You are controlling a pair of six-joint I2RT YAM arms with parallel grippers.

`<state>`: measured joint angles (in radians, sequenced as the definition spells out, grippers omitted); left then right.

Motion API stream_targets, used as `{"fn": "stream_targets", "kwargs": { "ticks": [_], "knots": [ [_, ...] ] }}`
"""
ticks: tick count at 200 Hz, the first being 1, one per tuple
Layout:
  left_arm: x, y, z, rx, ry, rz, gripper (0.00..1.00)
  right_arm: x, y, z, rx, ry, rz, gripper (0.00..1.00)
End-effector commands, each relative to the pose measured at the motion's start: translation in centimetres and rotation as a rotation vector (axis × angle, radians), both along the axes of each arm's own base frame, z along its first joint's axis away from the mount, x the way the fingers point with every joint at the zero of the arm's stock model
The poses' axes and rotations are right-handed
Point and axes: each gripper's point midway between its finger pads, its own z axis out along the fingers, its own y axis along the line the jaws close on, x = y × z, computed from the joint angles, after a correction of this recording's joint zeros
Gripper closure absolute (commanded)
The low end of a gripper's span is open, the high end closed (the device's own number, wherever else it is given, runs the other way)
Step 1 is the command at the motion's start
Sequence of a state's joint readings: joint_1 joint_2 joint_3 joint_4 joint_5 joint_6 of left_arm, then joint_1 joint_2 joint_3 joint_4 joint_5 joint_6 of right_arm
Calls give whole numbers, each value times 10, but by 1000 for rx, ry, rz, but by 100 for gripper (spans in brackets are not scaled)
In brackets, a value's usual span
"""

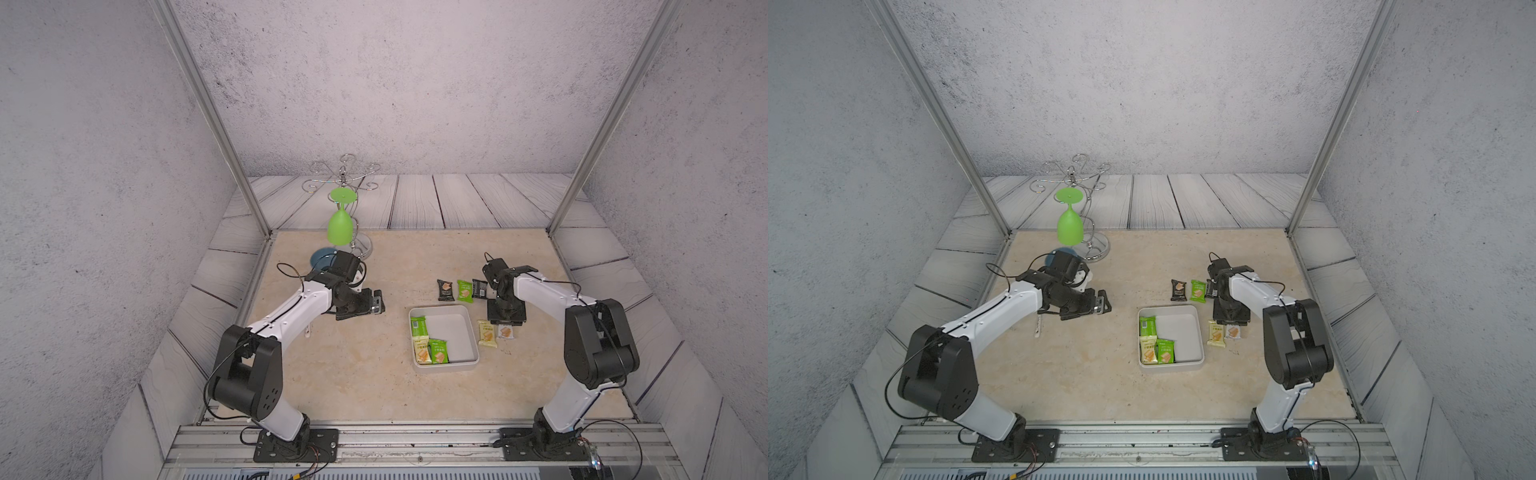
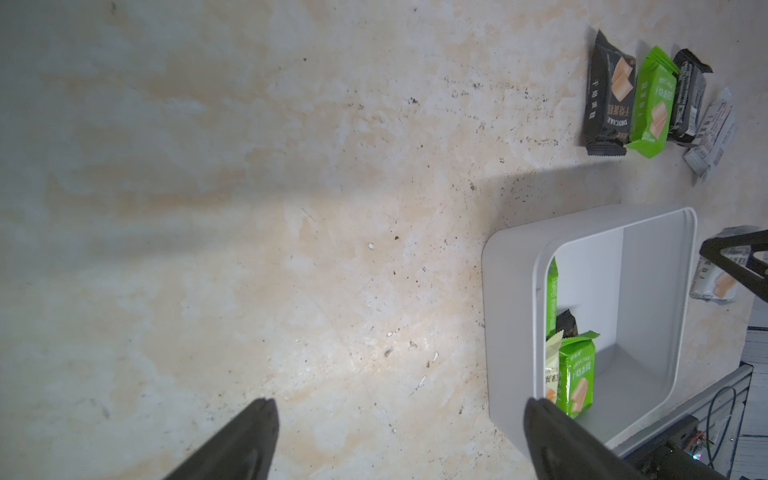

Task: Take the cookies out of the storage box
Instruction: Place the cookie at the center of the board.

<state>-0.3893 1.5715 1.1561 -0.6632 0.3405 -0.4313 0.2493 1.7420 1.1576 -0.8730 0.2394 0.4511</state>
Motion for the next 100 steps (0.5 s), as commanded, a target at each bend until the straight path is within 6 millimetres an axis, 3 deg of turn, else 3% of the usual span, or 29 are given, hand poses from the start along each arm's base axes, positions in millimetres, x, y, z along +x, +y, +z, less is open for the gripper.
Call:
{"fn": "stream_targets", "kwargs": {
  "ticks": [1, 61, 100],
  "knots": [
    [0, -1, 5, 7, 13, 3, 2, 3, -3, -3, 14, -26, -15, 59],
    [1, -4, 12, -14, 21, 75, 1, 3, -6, -21, 61, -4, -26, 58],
    [-3, -10, 25, 4, -5, 81, 2, 5, -8, -21, 90, -2, -40, 54]
  ]
}}
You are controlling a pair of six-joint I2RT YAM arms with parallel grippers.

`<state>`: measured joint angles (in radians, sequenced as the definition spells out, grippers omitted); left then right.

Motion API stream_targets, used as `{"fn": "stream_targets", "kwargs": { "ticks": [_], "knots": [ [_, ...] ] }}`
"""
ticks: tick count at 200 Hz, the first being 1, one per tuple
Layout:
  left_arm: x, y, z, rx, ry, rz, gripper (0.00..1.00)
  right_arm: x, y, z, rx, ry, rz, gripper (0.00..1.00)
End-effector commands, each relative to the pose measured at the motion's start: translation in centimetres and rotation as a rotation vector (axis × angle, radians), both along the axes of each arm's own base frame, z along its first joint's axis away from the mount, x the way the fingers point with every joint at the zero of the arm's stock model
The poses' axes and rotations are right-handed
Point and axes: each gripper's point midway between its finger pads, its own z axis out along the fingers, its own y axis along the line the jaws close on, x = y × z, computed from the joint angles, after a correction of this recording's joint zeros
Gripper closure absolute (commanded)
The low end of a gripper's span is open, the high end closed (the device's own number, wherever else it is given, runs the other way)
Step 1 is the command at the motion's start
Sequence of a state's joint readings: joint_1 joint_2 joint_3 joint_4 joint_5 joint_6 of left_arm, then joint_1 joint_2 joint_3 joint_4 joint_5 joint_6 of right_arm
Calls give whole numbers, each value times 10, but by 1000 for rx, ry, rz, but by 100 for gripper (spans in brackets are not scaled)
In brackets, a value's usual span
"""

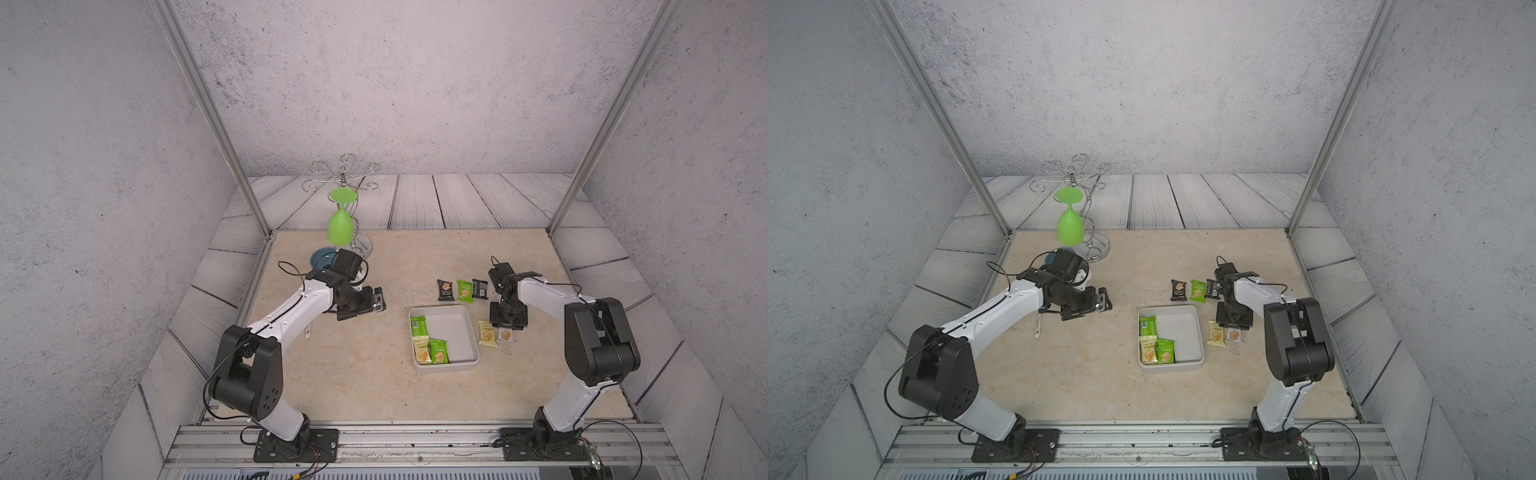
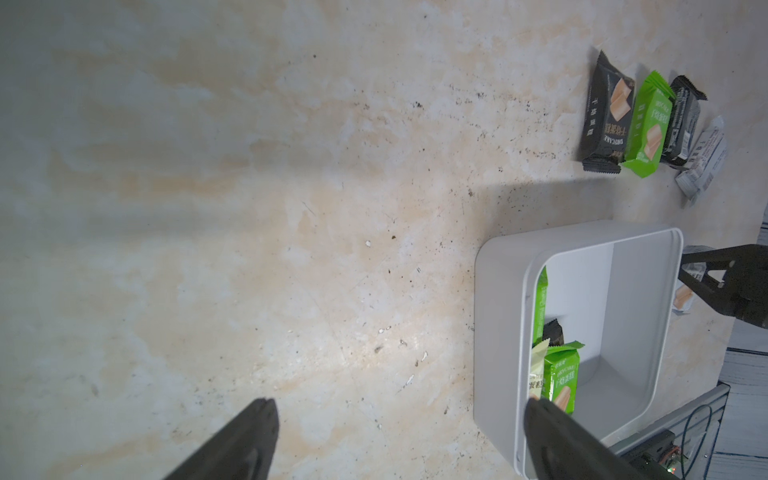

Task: Take the cookies out of the storage box
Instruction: Place the cookie at the center of the board.

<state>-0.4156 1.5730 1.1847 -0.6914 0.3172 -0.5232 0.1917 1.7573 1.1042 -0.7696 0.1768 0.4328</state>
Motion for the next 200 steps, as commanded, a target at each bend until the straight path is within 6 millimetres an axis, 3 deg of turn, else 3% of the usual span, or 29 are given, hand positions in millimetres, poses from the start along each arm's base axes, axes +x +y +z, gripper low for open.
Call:
{"fn": "stream_targets", "kwargs": {
  "ticks": [1, 30, 80, 109, 162, 200],
  "knots": [
    [-2, -5, 20, 7, -36, 15, 2, -1, -1, -3, 24, 15, -2, 54],
    [-6, -14, 29, 25, -73, 7, 1, 2, -3, 5, 40, -4, -9, 48],
    [-17, -35, 30, 51, -95, -13, 2, 0, -6, 35, 40, -56, 4, 42],
    [-20, -51, 29, 64, -108, -10, 2, -7, 6, 48, 117, -63, 2, 42],
    [-40, -108, 21, 165, -113, -49, 1, -29, 19, 69, 221, -121, -21, 42],
    [-53, -143, 14, 231, -99, -34, 1, -46, 17, 69, 240, -152, -61, 43]
  ]
}}
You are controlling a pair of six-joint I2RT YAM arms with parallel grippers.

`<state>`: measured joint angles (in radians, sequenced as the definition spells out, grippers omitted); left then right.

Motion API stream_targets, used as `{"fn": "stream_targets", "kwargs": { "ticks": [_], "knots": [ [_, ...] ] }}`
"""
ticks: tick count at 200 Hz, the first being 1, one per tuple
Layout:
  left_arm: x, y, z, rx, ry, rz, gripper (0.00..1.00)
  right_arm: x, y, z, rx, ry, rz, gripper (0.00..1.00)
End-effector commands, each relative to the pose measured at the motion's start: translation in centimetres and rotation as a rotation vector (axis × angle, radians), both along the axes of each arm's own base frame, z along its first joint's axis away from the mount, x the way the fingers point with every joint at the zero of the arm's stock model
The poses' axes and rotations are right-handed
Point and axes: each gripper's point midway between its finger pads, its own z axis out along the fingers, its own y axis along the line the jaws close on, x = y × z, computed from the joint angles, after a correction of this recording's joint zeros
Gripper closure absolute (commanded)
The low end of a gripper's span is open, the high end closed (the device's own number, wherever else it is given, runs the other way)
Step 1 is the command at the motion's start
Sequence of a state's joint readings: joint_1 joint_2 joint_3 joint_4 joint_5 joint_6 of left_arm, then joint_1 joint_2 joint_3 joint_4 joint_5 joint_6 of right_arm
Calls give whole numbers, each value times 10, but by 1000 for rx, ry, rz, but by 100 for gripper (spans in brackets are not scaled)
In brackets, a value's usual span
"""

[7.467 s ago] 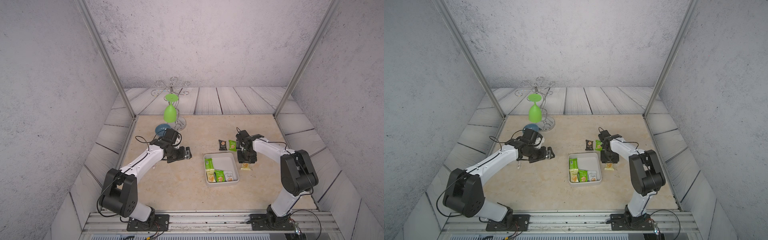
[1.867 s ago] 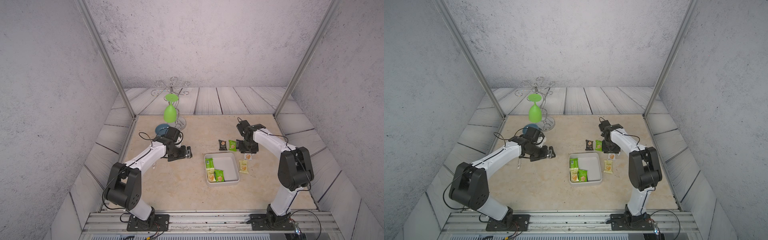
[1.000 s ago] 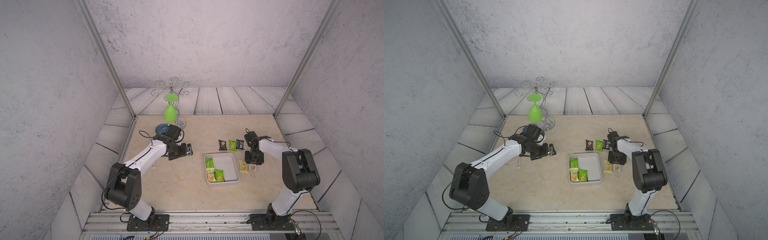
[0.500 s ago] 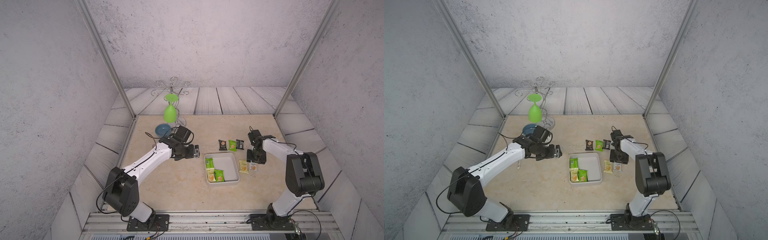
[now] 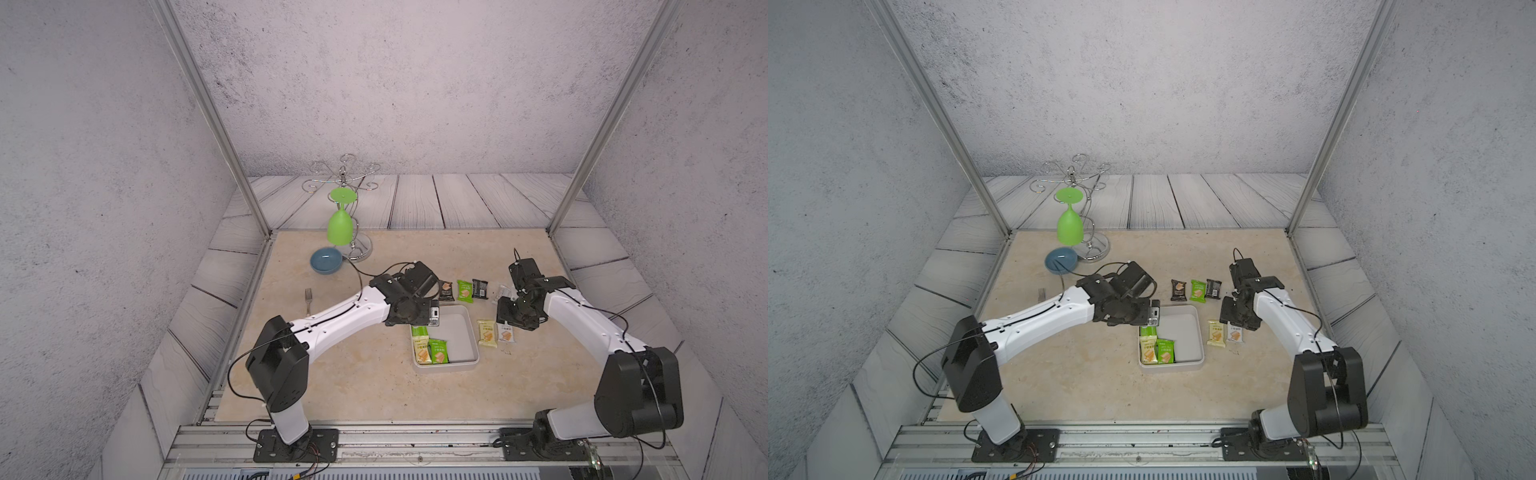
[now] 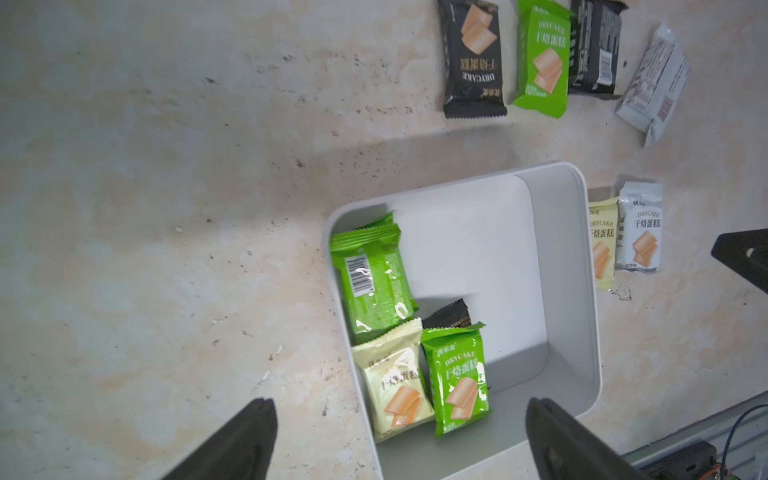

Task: Take the cookies out of the storage box
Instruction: Place the cookie at the center of the board, then pick up the cookie from the storage box.

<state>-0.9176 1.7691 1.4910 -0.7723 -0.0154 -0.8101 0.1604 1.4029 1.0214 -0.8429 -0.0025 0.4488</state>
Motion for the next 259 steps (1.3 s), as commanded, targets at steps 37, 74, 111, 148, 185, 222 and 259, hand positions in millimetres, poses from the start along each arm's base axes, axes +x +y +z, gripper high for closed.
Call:
{"fn": "stream_targets", "kwargs": {
  "ticks": [37, 74, 111, 148, 185, 222, 259],
  "knots": [
    [-19, -21, -14, 110, 0, 98, 5, -29, -4, -4, 26, -20, -62, 43],
    [-33, -40, -36, 148, 24, 103, 14, -39, 0, -10, 58, -30, -44, 43],
    [-37, -43, -55, 167, 51, 133, 23, -44, 1, -15, 60, -21, -17, 43],
    [-38, -53, -69, 174, 61, 130, 24, -45, 4, -21, 72, -7, -5, 43],
    [-44, -55, -82, 206, 76, 135, 24, -44, 6, -24, 87, 4, 0, 43],
    [-46, -51, -91, 236, 89, 136, 24, -44, 7, -24, 91, 3, 3, 43],
    [-46, -52, -97, 246, 94, 127, 27, -44, 7, -23, 90, 0, 3, 43]
  ]
}}
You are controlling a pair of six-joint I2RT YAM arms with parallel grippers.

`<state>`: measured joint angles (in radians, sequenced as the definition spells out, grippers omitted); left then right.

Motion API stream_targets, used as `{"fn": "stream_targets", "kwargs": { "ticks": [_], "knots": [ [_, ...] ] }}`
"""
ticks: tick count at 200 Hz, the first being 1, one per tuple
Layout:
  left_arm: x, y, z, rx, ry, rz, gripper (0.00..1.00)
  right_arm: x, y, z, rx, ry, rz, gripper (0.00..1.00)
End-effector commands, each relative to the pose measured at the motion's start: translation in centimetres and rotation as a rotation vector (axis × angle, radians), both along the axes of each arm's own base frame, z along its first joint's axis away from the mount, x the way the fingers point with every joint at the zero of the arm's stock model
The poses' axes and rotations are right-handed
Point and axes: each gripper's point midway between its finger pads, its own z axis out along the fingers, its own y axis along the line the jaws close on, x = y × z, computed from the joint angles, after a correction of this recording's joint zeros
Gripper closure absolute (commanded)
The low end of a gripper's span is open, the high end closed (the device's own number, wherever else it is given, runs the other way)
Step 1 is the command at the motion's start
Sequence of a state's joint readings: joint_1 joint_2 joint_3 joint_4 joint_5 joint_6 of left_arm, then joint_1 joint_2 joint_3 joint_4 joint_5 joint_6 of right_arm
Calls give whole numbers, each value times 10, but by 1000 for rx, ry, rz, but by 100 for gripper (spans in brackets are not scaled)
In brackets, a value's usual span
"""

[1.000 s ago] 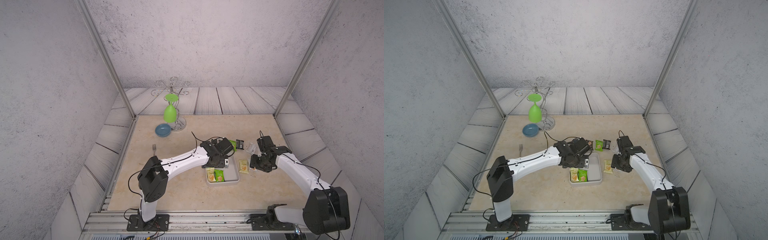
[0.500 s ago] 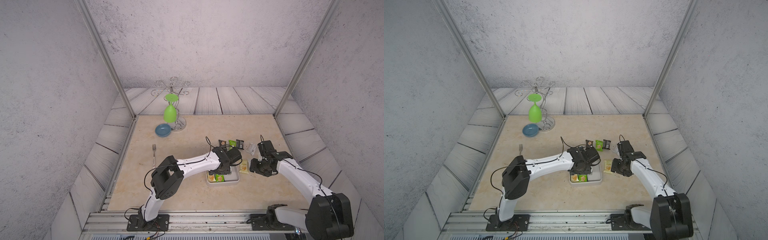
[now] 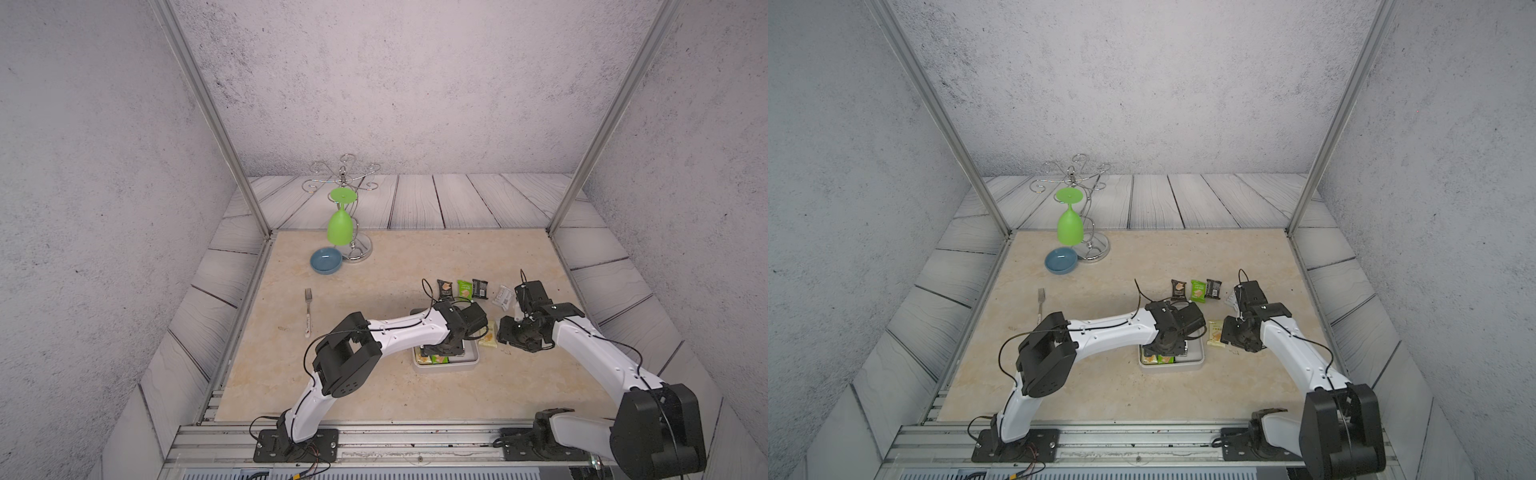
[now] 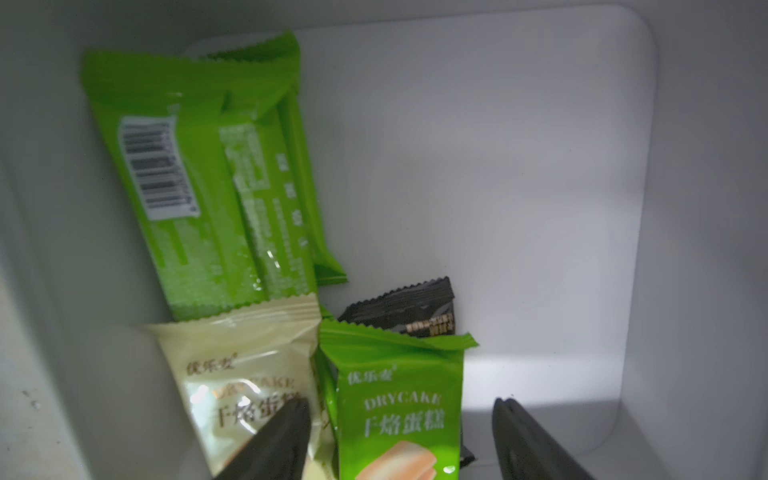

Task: Take the cookies out of the storage box
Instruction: Pick up the cookie from the storage box.

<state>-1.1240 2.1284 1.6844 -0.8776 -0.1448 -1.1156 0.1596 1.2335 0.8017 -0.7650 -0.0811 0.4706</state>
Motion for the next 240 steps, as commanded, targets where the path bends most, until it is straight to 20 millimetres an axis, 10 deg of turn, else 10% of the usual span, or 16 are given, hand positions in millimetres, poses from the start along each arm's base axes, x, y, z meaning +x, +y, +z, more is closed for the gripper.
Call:
{"fn": "stream_targets", "kwargs": {
  "ticks": [1, 240],
  "knots": [
    [0, 3, -4, 33, 4, 3, 27, -3, 0, -2, 5, 13, 4, 43],
    [-11, 4, -13, 109, 17, -31, 33, -3, -1, 0, 0, 3, 3, 43]
  ]
}}
